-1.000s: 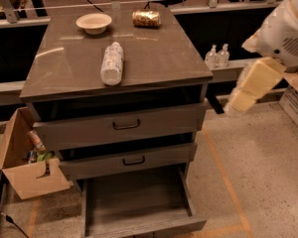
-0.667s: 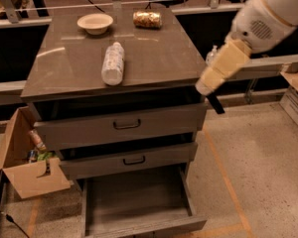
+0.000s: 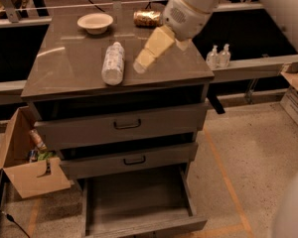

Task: Place blue plastic bottle into bottom drawer

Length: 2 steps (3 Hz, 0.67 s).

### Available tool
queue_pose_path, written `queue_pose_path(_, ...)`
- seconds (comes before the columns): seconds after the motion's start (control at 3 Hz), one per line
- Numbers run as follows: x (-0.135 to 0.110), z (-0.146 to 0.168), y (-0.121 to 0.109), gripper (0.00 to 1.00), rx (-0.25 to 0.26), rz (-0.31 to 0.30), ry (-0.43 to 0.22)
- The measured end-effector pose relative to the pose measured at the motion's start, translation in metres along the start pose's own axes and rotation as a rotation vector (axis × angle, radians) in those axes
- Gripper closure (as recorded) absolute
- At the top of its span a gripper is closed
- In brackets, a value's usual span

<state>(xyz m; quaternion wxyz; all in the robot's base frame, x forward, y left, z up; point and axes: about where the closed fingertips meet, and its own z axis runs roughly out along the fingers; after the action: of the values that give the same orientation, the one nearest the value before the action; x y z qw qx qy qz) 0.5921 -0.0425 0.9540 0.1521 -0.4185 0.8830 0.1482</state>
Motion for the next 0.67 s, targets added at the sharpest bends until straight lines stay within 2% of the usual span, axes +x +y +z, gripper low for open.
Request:
queue_pose_path(0.33, -0.0378, 0.0362, -0.0055, 0.00, 0.022, 0.087, 0.058)
queue_pose_path(0.67, -0.0476, 0.0434, -0.0043, 0.00, 0.023, 0.100, 0.055)
